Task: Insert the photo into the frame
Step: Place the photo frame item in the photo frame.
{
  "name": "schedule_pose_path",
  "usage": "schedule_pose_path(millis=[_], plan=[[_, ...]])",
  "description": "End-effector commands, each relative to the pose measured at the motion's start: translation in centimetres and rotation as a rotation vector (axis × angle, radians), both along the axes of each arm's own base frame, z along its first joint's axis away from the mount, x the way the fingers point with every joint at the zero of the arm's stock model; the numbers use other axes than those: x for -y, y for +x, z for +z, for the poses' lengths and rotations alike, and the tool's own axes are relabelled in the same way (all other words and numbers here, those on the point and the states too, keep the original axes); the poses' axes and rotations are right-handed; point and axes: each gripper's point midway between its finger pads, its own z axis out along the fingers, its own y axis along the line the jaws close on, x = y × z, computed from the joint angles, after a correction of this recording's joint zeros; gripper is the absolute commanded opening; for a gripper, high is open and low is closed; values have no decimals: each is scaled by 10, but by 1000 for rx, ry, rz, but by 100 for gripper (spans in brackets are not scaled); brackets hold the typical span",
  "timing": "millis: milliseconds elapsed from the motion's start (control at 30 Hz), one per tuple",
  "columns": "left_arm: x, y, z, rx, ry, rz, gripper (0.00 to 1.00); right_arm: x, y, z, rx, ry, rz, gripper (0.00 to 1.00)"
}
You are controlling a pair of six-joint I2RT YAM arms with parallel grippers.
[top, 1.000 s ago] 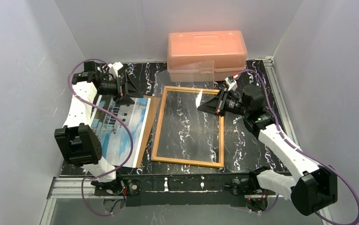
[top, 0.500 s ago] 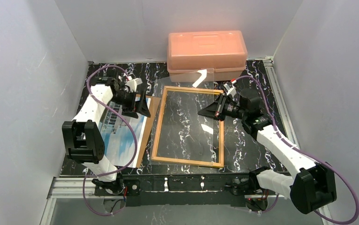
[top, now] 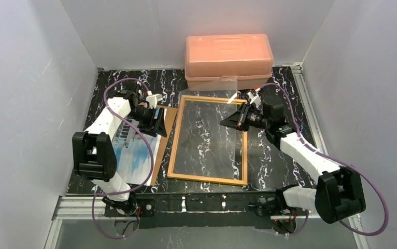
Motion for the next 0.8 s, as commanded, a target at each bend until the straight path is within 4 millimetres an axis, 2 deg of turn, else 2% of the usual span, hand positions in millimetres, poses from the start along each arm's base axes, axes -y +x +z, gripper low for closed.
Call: schedule_pose_path(millis=[0,300,433,500,767], plan=[[8,-7,-9,-10,12,-29,60,-1,15,15,99,26,8,1],[18,-7,-27,-30,68,-42,76,5,31,2,88,34,-6,1],[20,-5,-33,-47,73,-48,77,6,36,-3,87,39,-1,1],[22,-4,-36,-60,67,-46,76,6,37,-6,79,39,6,1],[32,2,-45,-77,22,-23,60,10,39,-22,57,27,9,1]])
